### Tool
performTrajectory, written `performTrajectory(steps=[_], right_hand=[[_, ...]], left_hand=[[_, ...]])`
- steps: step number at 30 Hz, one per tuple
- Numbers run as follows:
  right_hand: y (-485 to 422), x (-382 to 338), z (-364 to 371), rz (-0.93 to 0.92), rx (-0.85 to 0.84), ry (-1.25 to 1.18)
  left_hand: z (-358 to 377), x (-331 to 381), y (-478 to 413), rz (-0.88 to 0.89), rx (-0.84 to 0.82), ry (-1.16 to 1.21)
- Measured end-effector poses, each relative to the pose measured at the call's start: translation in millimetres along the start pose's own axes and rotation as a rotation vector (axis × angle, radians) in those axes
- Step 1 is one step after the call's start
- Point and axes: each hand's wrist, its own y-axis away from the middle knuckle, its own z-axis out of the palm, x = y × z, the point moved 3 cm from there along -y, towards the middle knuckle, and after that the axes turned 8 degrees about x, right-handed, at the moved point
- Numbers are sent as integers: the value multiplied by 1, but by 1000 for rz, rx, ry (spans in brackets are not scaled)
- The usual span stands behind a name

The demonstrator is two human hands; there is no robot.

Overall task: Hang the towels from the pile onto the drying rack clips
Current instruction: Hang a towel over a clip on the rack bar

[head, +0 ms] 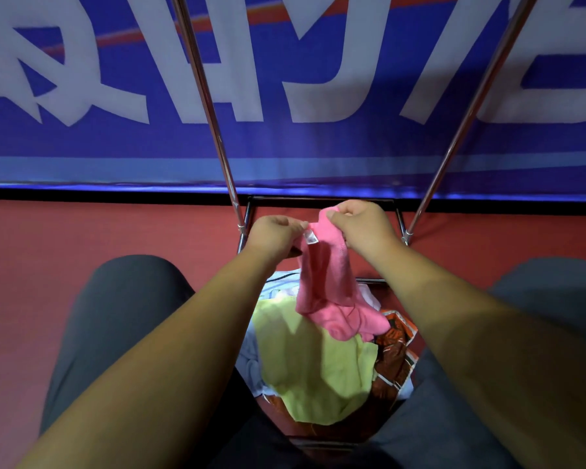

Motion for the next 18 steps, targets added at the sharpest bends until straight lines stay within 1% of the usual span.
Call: performTrajectory(steps=[4, 8, 16, 18], right_hand=[[15, -7, 10, -135, -42, 231], [25, -8, 16, -216, -121, 350], [32, -13, 16, -248, -153, 443], [33, -11, 16, -242, -169, 436]], left_hand=[[7, 0, 4, 7, -39, -64], [8, 0, 4, -30, -34, -39], [8, 1, 2, -82, -75, -2], [8, 2, 2, -84, -83, 1]])
